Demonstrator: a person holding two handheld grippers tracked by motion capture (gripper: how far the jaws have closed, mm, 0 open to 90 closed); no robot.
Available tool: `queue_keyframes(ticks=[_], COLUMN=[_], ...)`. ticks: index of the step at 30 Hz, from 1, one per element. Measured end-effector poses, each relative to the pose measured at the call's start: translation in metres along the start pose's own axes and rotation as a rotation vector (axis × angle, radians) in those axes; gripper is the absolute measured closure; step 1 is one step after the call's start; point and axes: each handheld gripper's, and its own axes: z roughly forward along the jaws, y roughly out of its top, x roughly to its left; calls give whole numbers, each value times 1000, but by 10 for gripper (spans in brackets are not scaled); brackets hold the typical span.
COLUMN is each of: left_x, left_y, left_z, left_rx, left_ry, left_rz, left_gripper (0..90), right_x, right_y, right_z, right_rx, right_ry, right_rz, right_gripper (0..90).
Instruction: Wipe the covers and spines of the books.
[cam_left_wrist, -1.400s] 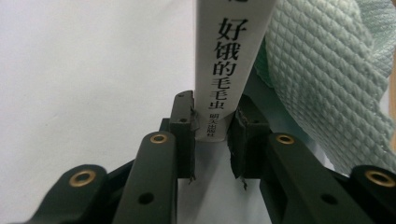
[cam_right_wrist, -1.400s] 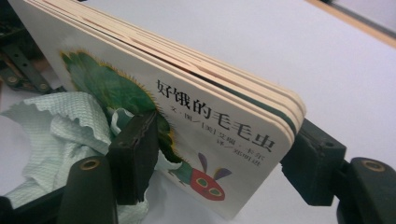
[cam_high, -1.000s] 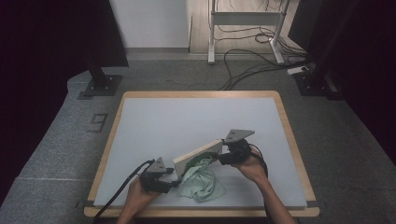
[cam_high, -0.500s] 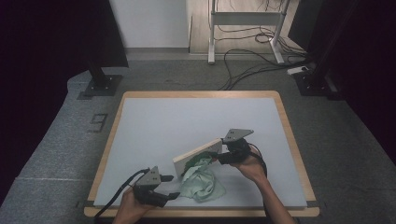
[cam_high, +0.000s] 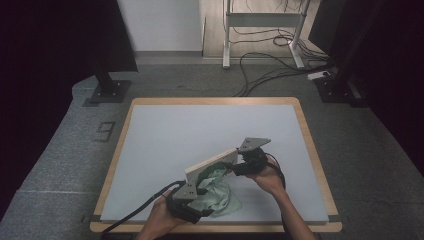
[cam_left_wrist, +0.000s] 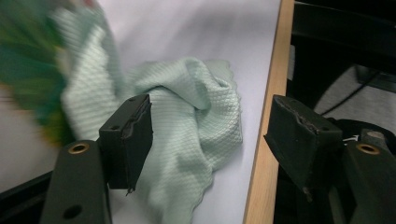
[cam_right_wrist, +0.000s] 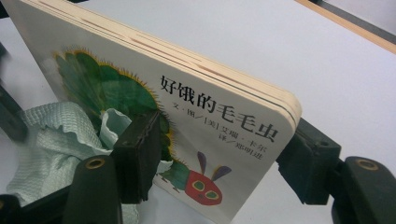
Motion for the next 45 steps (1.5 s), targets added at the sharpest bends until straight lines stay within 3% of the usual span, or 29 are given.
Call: queue_keyframes(ticks=[5, 8, 11, 15, 18, 21, 24, 28, 35, 39, 42, 45], left_x=[5, 5, 5, 6, 8, 9, 7, 8, 18, 26, 33, 42], left_y=[-9, -12, -12, -12, -14, -16, -18, -26, -52, -58, -59, -59], left_z=[26, 31, 30, 28, 26, 23, 17, -1, -40, -57, -61, -58], left_rx=[87, 79, 87, 79, 74, 65, 77, 80, 52, 31, 42, 24], left_ry=[8, 23, 59, 91, 92, 82, 102, 123, 179, 220, 279, 286], left_rz=[10, 15, 31, -1, -16, -24, -6, -15, -85, -116, -117, -135], left_gripper=[311, 318, 409, 528, 753, 844, 854, 854, 852, 851, 851, 849], right_x=[0, 0, 0, 1, 1, 1, 1, 1, 2, 2, 2, 3], right_y=[0, 0, 0, 0, -1, -1, -1, -3, -4, -5, -5, -5], right_z=[0, 1, 1, 1, 1, 1, 1, 0, -1, -2, -2, -2], right_rx=[0, 1, 1, -3, -7, -9, -11, -17, -22, -24, -25, -29], right_ry=[-2, -4, -7, -10, -10, -10, -12, -10, -9, -8, -10, -9], right_rz=[-2, -6, -7, -5, -5, -4, -3, 5, 2, 5, 4, 4], right_gripper=[341, 341, 340, 338, 338, 339, 340, 346, 352, 354, 354, 354])
